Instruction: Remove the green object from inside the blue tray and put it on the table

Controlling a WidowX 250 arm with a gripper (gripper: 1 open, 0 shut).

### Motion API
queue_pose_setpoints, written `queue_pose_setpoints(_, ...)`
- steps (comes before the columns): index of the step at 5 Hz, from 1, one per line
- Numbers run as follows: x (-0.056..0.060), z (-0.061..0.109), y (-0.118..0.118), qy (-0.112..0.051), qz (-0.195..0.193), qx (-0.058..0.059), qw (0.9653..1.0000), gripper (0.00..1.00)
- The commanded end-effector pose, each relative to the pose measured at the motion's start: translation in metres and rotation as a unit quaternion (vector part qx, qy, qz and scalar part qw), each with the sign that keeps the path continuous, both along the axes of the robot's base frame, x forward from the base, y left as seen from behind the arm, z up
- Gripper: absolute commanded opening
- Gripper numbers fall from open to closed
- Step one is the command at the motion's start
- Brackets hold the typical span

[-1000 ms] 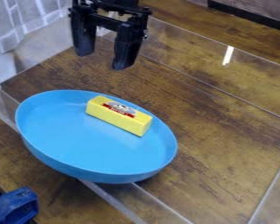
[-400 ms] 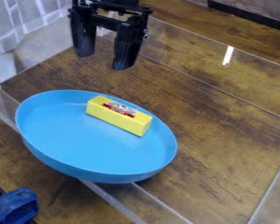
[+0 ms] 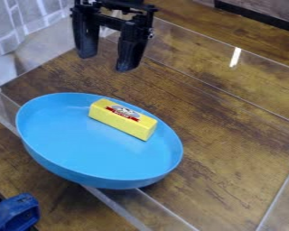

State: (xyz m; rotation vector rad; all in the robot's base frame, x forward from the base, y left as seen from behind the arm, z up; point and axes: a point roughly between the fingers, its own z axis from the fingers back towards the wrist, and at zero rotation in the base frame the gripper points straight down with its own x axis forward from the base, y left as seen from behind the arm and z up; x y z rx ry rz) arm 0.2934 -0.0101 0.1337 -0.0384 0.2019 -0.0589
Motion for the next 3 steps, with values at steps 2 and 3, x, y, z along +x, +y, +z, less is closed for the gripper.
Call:
queue_pose_setpoints(2,0.010,0.027,0.013,-0.045,-0.002,0.033,0.9984,1.00)
queue_pose_setpoints(3,0.012,0.021,0.019,-0.039,0.003,0.045,0.9983,1.00)
